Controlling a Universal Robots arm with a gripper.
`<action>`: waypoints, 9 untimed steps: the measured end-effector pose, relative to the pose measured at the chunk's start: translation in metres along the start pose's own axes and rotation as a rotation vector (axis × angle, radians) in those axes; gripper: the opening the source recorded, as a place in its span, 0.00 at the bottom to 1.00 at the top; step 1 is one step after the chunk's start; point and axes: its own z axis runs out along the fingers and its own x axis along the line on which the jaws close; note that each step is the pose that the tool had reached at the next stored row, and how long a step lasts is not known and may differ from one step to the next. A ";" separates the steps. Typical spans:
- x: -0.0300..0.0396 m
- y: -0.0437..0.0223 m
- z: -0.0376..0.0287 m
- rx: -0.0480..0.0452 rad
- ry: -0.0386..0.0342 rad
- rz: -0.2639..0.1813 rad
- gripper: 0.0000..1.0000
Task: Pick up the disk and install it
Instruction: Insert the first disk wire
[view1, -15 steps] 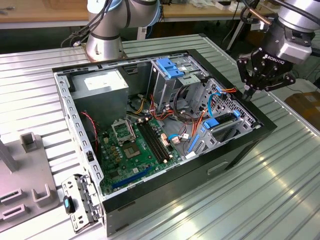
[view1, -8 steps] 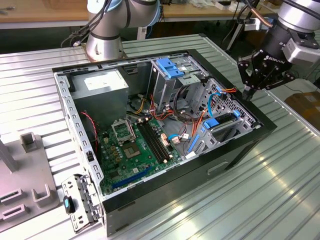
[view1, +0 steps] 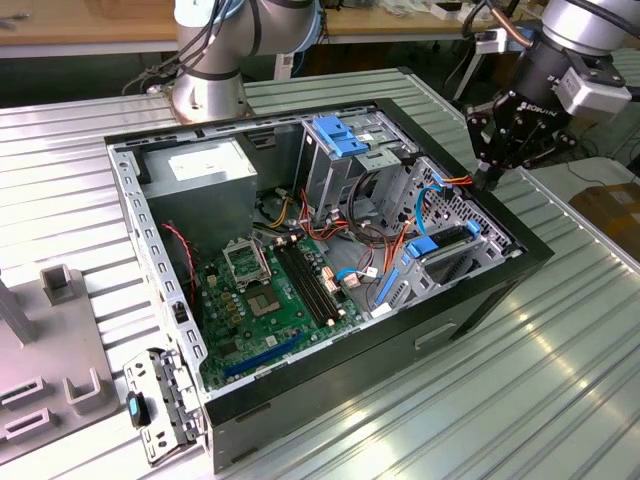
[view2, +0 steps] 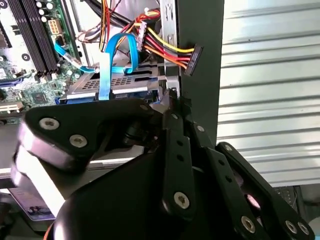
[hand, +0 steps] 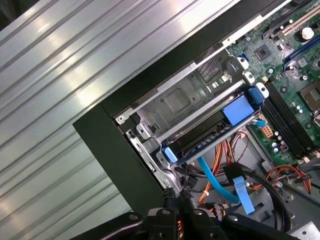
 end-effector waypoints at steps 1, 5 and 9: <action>-0.0003 -0.0016 0.0002 0.0004 -0.0001 -0.008 0.17; -0.0001 -0.0067 0.0019 0.0018 -0.0002 -0.037 0.31; -0.0022 -0.0115 0.0051 0.0043 0.0016 -0.075 0.31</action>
